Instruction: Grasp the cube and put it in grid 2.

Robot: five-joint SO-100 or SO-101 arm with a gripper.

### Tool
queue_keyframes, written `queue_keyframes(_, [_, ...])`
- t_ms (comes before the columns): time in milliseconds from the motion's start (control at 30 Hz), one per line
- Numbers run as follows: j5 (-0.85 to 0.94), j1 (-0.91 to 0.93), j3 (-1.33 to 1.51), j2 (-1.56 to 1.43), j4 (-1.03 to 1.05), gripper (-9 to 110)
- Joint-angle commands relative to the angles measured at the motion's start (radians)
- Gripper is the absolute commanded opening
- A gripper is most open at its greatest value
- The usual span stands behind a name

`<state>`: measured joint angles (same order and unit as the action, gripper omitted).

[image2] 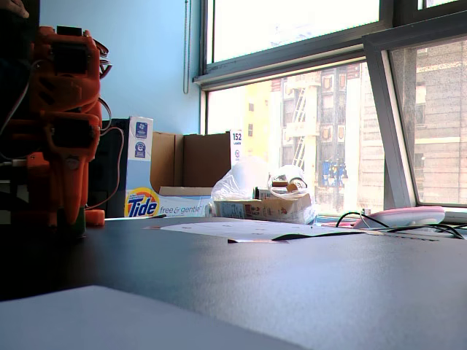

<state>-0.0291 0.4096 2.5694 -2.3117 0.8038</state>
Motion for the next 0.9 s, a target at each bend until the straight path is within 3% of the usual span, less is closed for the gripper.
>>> queue_keyframes(0, [0.009, -0.002, -0.014, -0.006, 0.020, 0])
queue_keyframes(167, [0.008, -0.005, -0.049, -0.018, 0.046, 0])
queue_keyframes(367, [0.018, -0.046, -0.318, 0.028, 0.160, 0])
queue_keyframes(867, [0.063, -0.387, -0.805, 0.285, 0.321, 0])
